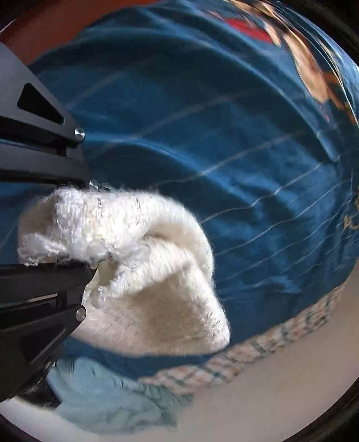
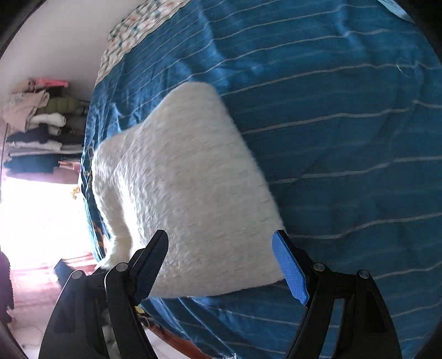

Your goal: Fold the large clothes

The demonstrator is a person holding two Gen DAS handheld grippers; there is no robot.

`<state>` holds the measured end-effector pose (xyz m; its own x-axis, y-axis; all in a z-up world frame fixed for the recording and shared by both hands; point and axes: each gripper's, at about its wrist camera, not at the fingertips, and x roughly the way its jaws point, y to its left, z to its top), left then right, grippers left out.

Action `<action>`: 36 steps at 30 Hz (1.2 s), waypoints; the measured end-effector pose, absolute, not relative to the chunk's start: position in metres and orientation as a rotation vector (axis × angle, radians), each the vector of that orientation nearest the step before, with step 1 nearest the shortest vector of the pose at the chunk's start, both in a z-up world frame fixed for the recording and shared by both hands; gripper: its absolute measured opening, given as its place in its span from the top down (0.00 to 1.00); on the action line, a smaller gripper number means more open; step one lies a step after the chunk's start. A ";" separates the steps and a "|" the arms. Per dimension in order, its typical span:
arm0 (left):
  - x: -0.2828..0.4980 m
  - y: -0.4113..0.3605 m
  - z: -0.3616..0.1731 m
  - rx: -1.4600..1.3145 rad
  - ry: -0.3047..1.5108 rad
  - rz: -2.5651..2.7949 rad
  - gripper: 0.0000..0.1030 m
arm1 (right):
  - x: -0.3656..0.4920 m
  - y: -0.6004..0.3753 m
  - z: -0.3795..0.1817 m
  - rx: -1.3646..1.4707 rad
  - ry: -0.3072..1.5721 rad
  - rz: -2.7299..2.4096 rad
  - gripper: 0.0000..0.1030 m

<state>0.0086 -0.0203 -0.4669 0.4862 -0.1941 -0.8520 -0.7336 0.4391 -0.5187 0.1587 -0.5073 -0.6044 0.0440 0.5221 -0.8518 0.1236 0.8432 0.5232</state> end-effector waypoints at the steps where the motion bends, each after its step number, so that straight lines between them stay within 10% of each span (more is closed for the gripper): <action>1: 0.002 -0.023 -0.462 -1.085 1.051 0.428 0.90 | 0.153 -0.510 -0.601 0.533 1.518 0.335 0.23; 10: -0.033 -0.021 -0.522 -1.107 1.253 0.472 0.84 | 0.160 -0.477 -0.596 0.385 1.543 0.428 0.23; 13: -0.031 -0.009 -0.511 -1.133 1.267 0.428 0.79 | 0.162 -0.443 -0.608 0.246 1.599 0.512 0.56; 19: -0.056 0.013 -0.469 -0.937 1.261 0.574 0.21 | 0.189 -0.429 -0.644 0.198 1.750 0.473 0.52; 33: 0.150 0.030 -0.499 -0.696 1.248 0.097 0.21 | 0.214 -0.494 -0.638 0.318 1.701 0.424 0.39; 35: 0.166 0.018 -0.505 -0.659 1.265 0.020 0.37 | 0.215 -0.500 -0.643 0.346 1.705 0.413 0.39; 36: 0.171 0.013 -0.504 -0.652 1.259 -0.018 0.72 | 0.216 -0.502 -0.645 0.360 1.706 0.410 0.39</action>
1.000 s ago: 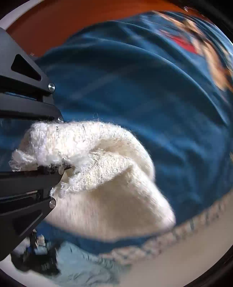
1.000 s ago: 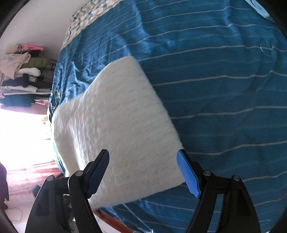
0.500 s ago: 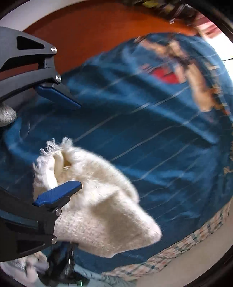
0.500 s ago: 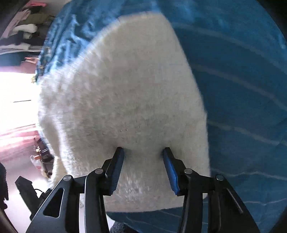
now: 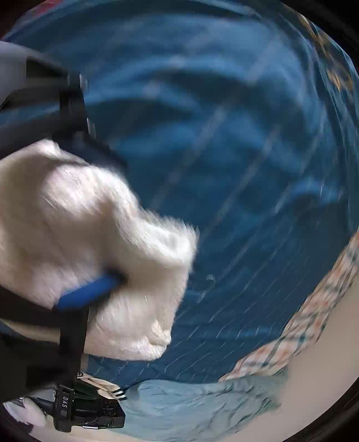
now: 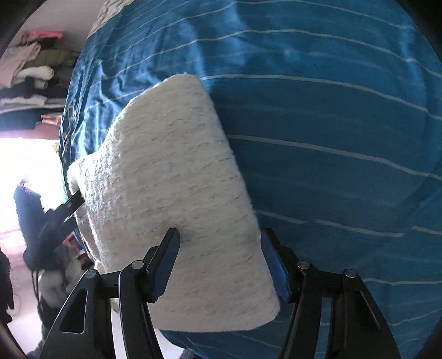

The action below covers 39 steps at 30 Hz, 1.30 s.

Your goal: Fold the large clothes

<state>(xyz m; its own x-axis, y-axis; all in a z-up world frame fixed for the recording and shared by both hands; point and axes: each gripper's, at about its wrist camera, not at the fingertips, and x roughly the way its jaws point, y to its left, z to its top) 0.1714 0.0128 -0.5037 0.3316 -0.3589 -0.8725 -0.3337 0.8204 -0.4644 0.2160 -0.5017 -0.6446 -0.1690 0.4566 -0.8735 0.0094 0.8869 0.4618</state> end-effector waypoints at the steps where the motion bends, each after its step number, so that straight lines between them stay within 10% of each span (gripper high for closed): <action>1: 0.172 0.011 -0.498 -0.640 1.256 -0.031 0.89 | 0.217 -0.506 -0.645 0.377 1.703 0.404 0.39; 14: 0.171 0.042 -0.536 -0.656 1.283 0.088 0.89 | 0.232 -0.500 -0.639 0.407 1.661 0.485 0.38; 17: 0.162 0.053 -0.515 -0.742 1.266 0.105 0.85 | 0.237 -0.494 -0.650 0.468 1.667 0.612 0.18; 20: 0.142 0.058 -0.483 -0.688 1.185 0.163 0.55 | 0.238 -0.486 -0.682 0.534 1.731 0.758 0.17; 21: 0.132 0.060 -0.472 -0.649 1.179 0.211 0.25 | 0.237 -0.483 -0.698 0.564 1.771 0.803 0.17; 22: 0.122 0.063 -0.466 -0.643 1.168 0.240 0.18 | 0.236 -0.481 -0.708 0.599 1.790 0.837 0.15; 28: 0.010 0.069 -0.448 -0.749 1.156 0.414 0.18 | 0.239 -0.444 -0.735 0.729 1.772 1.033 0.12; 35: -0.072 0.018 -0.470 -1.025 1.216 0.505 0.18 | 0.230 -0.440 -0.716 0.912 1.699 0.874 0.49; 39: -0.068 -0.011 -0.502 -1.234 1.189 0.391 0.18 | 0.204 -0.479 -0.712 1.115 1.656 0.732 0.50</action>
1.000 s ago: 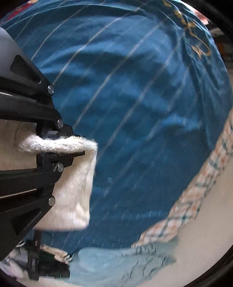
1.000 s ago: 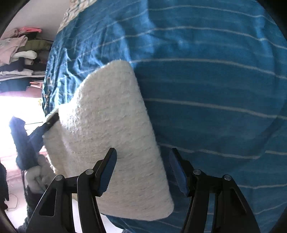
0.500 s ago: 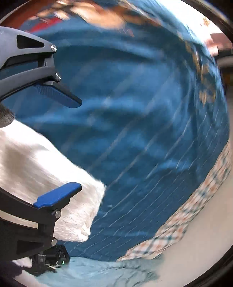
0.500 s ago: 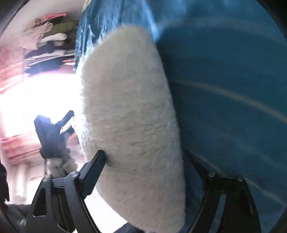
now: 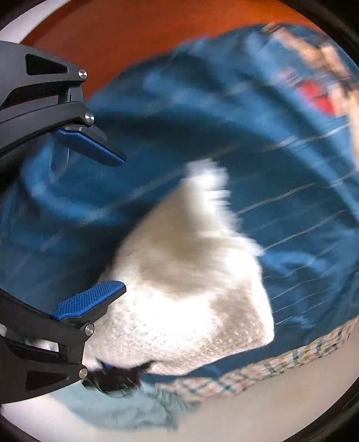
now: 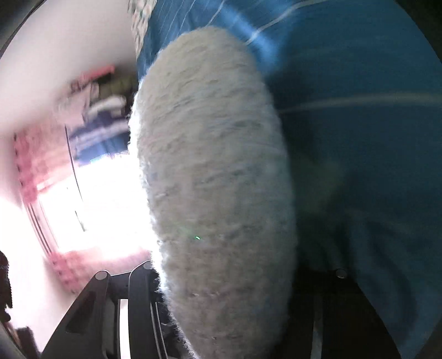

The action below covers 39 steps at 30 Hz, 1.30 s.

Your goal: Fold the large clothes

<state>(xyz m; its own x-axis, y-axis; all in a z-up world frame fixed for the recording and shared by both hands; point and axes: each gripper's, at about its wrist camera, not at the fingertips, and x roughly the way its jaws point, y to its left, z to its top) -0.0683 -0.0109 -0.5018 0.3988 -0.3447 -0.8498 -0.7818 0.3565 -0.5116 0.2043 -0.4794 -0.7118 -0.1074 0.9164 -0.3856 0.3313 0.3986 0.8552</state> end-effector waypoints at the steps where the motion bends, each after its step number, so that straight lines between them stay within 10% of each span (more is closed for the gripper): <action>1: -0.059 -0.014 -0.512 -1.275 1.154 0.374 0.18 | 0.198 -0.488 -0.718 1.158 1.662 0.704 0.50; 7: -0.010 0.003 -0.541 -1.330 0.991 0.428 0.23 | 0.197 -0.491 -0.731 1.033 1.704 0.753 0.17; 10: 0.005 0.013 -0.536 -1.324 0.953 0.454 0.74 | 0.204 -0.473 -0.724 0.956 1.668 0.817 0.20; 12: 0.010 0.021 -0.524 -1.279 0.954 0.456 0.81 | 0.210 -0.465 -0.715 0.985 1.638 0.834 0.38; 23: 0.071 0.059 -0.458 -1.169 0.914 0.362 0.84 | 0.292 -0.428 -0.636 1.116 1.506 0.926 0.51; 39: 0.414 0.106 -0.452 -1.045 0.725 0.161 0.84 | 0.677 -0.388 -0.588 1.097 1.234 0.980 0.51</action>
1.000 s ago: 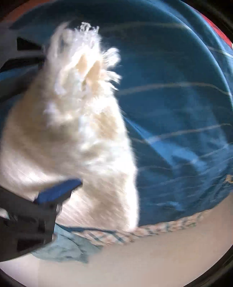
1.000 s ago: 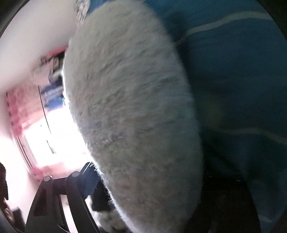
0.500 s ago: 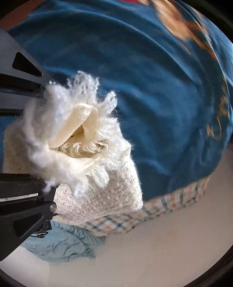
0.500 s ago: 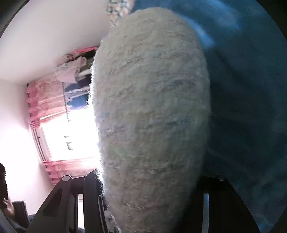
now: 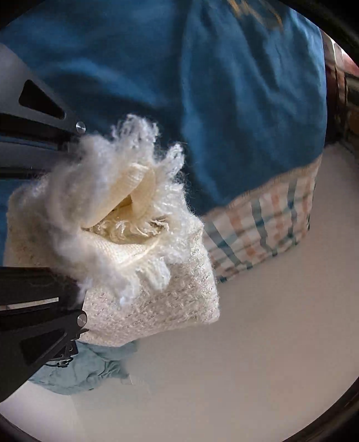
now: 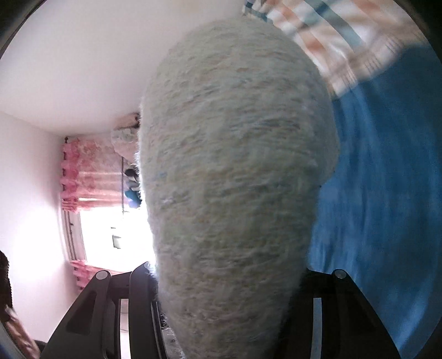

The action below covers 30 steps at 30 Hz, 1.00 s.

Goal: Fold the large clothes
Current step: 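Lower the folded cardigan onto the bed by the pillow and open both grippers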

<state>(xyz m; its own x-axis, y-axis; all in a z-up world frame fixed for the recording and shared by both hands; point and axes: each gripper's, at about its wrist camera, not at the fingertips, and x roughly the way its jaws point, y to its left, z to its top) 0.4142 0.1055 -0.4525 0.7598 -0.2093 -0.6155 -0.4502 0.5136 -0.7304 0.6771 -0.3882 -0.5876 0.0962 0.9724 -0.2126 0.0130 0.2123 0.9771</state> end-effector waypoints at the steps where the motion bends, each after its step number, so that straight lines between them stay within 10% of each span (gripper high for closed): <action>1: 0.433 0.105 -0.464 -1.030 0.735 0.152 0.84 | 0.689 -0.397 -0.596 1.105 1.241 0.977 0.51; 12: 0.502 0.088 -0.569 -0.907 0.934 0.065 0.77 | 0.762 -0.430 -0.681 1.100 1.345 0.815 0.46; 16: 0.497 0.091 -0.551 -0.809 1.000 0.095 0.72 | 0.751 -0.394 -0.637 0.804 1.363 0.573 0.19; 21: 0.478 0.058 -0.510 -0.388 1.066 0.249 0.21 | 0.703 -0.346 -0.561 0.251 1.297 0.218 0.12; 30: 0.416 0.026 -0.419 -0.114 0.996 0.289 0.03 | 0.550 -0.311 -0.466 -0.041 1.223 -0.098 0.08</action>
